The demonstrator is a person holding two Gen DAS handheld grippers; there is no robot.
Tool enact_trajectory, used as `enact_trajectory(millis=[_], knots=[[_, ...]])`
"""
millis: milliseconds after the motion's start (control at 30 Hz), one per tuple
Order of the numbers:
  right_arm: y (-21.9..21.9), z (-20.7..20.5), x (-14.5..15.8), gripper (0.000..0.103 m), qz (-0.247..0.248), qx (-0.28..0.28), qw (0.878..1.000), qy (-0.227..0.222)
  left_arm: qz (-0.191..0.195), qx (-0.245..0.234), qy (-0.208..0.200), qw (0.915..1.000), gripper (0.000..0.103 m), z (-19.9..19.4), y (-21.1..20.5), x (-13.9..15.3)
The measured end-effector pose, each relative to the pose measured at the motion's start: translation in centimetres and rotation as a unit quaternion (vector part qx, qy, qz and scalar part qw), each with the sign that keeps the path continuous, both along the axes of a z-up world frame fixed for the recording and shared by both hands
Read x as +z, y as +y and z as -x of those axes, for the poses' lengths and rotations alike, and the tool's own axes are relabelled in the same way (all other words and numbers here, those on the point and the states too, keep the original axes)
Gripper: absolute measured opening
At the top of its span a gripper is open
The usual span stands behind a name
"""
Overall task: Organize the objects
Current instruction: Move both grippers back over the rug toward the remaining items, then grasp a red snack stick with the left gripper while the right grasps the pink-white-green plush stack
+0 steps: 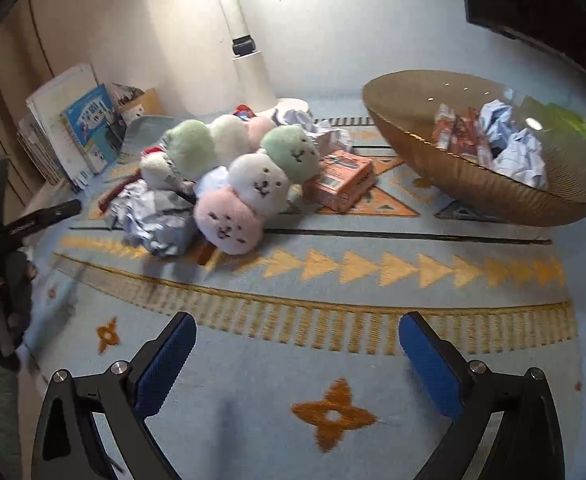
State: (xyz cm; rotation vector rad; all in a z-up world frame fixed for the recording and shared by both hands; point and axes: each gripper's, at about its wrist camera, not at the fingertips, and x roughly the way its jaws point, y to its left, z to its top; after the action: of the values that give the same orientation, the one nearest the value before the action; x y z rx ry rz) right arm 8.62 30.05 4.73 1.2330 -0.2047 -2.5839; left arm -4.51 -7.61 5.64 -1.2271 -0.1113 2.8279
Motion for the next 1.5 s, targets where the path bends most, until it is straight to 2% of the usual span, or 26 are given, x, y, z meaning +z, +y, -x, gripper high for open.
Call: enact_trajectory(millis=[67, 100, 167, 267, 333, 367, 433, 467, 500, 533, 567, 600, 667, 733, 800, 900, 933, 1000, 1067, 1133, 1200, 1233, 1267, 1300, 1400, 1500], knots=[[-1.0, 1.4, 0.4, 0.102, 0.053, -0.004, 0.999, -0.005, 0.007, -0.022, -0.024, 0.9995, 0.102, 3.3, -0.7, -0.7], [-1.5, 2.3, 0.3, 0.102, 0.060, -0.016, 0.998, -0.012, 0.008, -0.028, -0.040, 0.9988, 0.102, 4.8, -0.9, -1.3], [-2.7, 4.2, 0.1, 0.102, 0.055, -0.036, 0.998, -0.023, -0.001, -0.048, -0.065, 0.9967, 0.102, 7.2, -0.8, -2.3], [-4.3, 6.0, -0.1, 0.102, 0.028, -0.062, 0.997, -0.022, -0.002, -0.059, -0.071, 0.9957, 0.101, 9.4, -0.3, -3.3], [-4.5, 7.1, -0.4, 0.102, 0.027, -0.090, 0.995, -0.031, -0.004, -0.068, -0.080, 0.9945, 0.096, 10.2, 0.2, -4.0], [-4.4, 7.7, -0.9, 0.102, 0.044, -0.104, 0.993, -0.040, -0.006, -0.072, -0.091, 0.9932, 0.086, 10.6, 0.5, -4.5], [-4.1, 8.2, -1.9, 0.096, 0.087, -0.117, 0.988, -0.051, 0.027, -0.073, -0.080, 0.9938, 0.076, 10.4, 1.5, -4.4], [-4.1, 7.8, -1.5, 0.074, 0.070, -0.131, 0.988, -0.033, 0.042, -0.072, -0.075, 0.9937, 0.062, 10.3, 1.9, -4.4], [-4.3, 7.7, -1.2, 0.061, 0.062, -0.130, 0.989, -0.026, 0.050, -0.075, -0.068, 0.9935, 0.047, 10.1, 2.2, -4.2], [-4.6, 7.7, -1.3, 0.056, 0.071, -0.117, 0.990, -0.024, 0.047, -0.084, -0.065, 0.9932, 0.035, 9.9, 2.5, -4.0], [-4.8, 7.5, -1.2, 0.046, 0.074, -0.109, 0.991, -0.023, 0.055, -0.085, -0.065, 0.9927, 0.020, 9.9, 2.7, -3.8], [-5.0, 7.2, -1.0, 0.045, 0.073, -0.104, 0.992, -0.016, 0.069, -0.076, -0.068, 0.9924, 0.015, 9.8, 2.9, -3.6], [-5.1, 5.9, -0.2, 0.045, 0.053, -0.113, 0.992, 0.003, 0.076, -0.067, -0.069, 0.9925, 0.015, 9.3, 2.8, -2.8], [-4.8, 3.8, 1.0, 0.045, 0.049, -0.102, 0.993, 0.028, 0.063, -0.056, -0.057, 0.9948, 0.014, 7.6, 2.1, -0.9], [-4.1, 1.0, 2.1, 0.045, 0.021, -0.100, 0.994, 0.050, 0.044, -0.046, -0.040, 0.9972, 0.014, 5.0, 1.7, 1.2], [-1.9, -2.6, 2.5, 0.045, -0.005, -0.086, 0.995, 0.045, 0.046, -0.039, -0.017, 0.9981, 0.014, -0.3, 3.2, 3.5], [-1.5, -3.4, 2.3, 0.045, -0.021, -0.074, 0.996, 0.036, 0.034, -0.039, -0.016, 0.9985, 0.014, -2.0, 4.0, 3.7], [-1.1, -4.8, 1.5, 0.045, -0.088, -0.053, 0.995, 0.014, 0.002, -0.040, -0.020, 0.9990, 0.015, -4.7, 5.6, 3.4], [-1.6, -6.4, 0.6, 0.045, -0.177, -0.042, 0.983, 0.018, -0.029, -0.039, -0.021, 0.9986, 0.015, -6.6, 7.3, 1.8], [-2.0, -7.2, 0.0, 0.049, -0.207, -0.032, 0.977, 0.027, -0.040, -0.029, -0.029, 0.9984, 0.015, -7.0, 8.7, -0.1], [-1.2, -7.8, -0.5, 0.067, -0.158, -0.019, 0.987, 0.010, -0.059, -0.027, -0.036, 0.9973, 0.015, -7.1, 9.3, -1.4], [-0.6, -8.2, -0.6, 0.072, -0.127, -0.019, 0.992, 0.007, -0.056, -0.024, -0.036, 0.9975, 0.015, -7.2, 9.6, -1.7], [0.0, -8.7, -0.5, 0.084, -0.099, -0.027, 0.995, 0.007, -0.054, -0.022, -0.037, 0.9976, 0.015, -7.2, 9.7, -2.0], [0.7, -9.0, -0.6, 0.091, -0.077, -0.036, 0.996, 0.006, -0.055, -0.024, -0.036, 0.9975, 0.015, -7.3, 9.8, -2.2], [1.8, -9.6, -0.8, 0.091, -0.035, -0.049, 0.998, 0.000, -0.063, -0.018, -0.036, 0.9972, 0.015, -7.5, 9.7, -3.0], [1.7, -8.7, -1.4, 0.091, -0.039, -0.080, 0.996, -0.019, -0.080, -0.010, -0.029, 0.9963, 0.015, -7.8, 9.0, -3.0]])
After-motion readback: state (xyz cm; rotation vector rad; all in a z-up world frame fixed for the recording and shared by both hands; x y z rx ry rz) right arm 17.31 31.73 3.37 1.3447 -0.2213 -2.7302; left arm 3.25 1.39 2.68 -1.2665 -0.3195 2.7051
